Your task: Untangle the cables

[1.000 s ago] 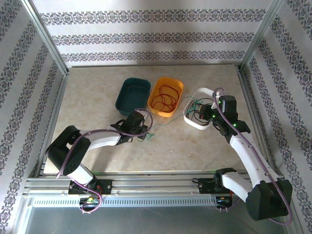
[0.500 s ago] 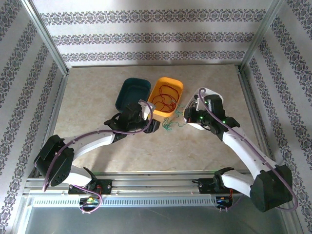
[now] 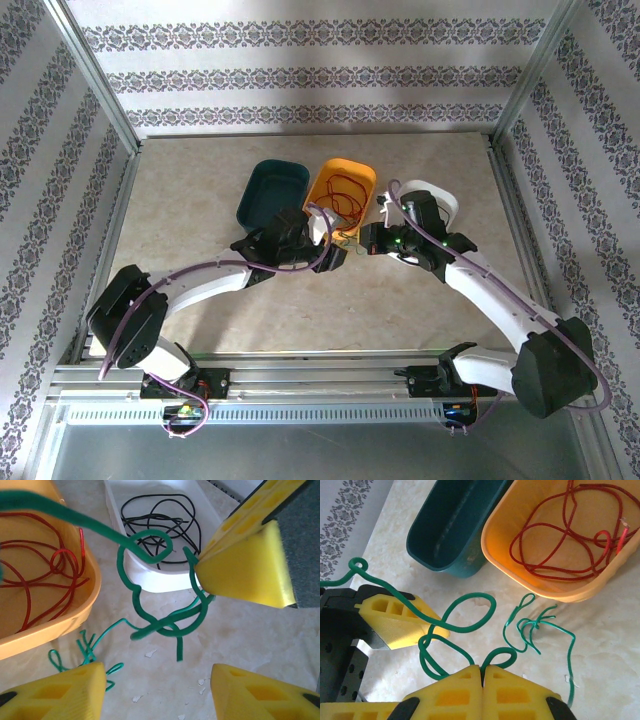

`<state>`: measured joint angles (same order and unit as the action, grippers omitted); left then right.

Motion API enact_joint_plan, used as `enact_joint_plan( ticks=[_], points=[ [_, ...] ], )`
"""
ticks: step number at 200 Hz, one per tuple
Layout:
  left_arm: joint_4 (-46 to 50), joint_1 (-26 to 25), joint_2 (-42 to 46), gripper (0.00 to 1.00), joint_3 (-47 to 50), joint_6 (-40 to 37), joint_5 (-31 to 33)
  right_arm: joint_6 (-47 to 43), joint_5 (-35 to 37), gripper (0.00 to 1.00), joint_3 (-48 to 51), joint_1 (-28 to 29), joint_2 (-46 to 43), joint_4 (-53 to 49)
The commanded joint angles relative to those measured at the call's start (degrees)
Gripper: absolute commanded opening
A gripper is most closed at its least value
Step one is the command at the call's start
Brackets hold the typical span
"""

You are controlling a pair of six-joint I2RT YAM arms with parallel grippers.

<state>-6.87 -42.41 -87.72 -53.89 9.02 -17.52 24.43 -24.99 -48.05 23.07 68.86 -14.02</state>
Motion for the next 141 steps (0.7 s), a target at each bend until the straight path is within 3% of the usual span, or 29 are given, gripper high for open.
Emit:
enact_joint_plan(
  ticks=[1, 51, 100, 112, 141],
  points=[
    [-5.0, 0.2, 1.0, 0.56, -0.8, 1.0, 0.2, -2.6, -1.1, 0.01, -1.9, 0.7, -0.2, -1.3],
    [-15.8, 5.7, 4.3, 0.59, 2.9, 12.2, -7.0, -3.9, -1.9, 0.01, -1.5, 0.7, 0.0, -2.0],
    [-19.7, 6.6, 0.1, 0.56, 0.9, 14.6, -7.7, -4.4, -2.6, 0.01, -2.1, 2.0, 0.4, -1.6],
    [-21.4, 6.8, -1.0, 0.49, 0.5, 15.7, -8.1, -4.4, -2.9, 0.01, -2.1, 2.3, 0.6, -1.6],
    [-23.7, 6.8, -2.8, 0.13, -0.8, 17.5, -7.3, -4.1, -2.2, 0.01, -2.0, 2.7, 0.7, -1.3]
  ],
)
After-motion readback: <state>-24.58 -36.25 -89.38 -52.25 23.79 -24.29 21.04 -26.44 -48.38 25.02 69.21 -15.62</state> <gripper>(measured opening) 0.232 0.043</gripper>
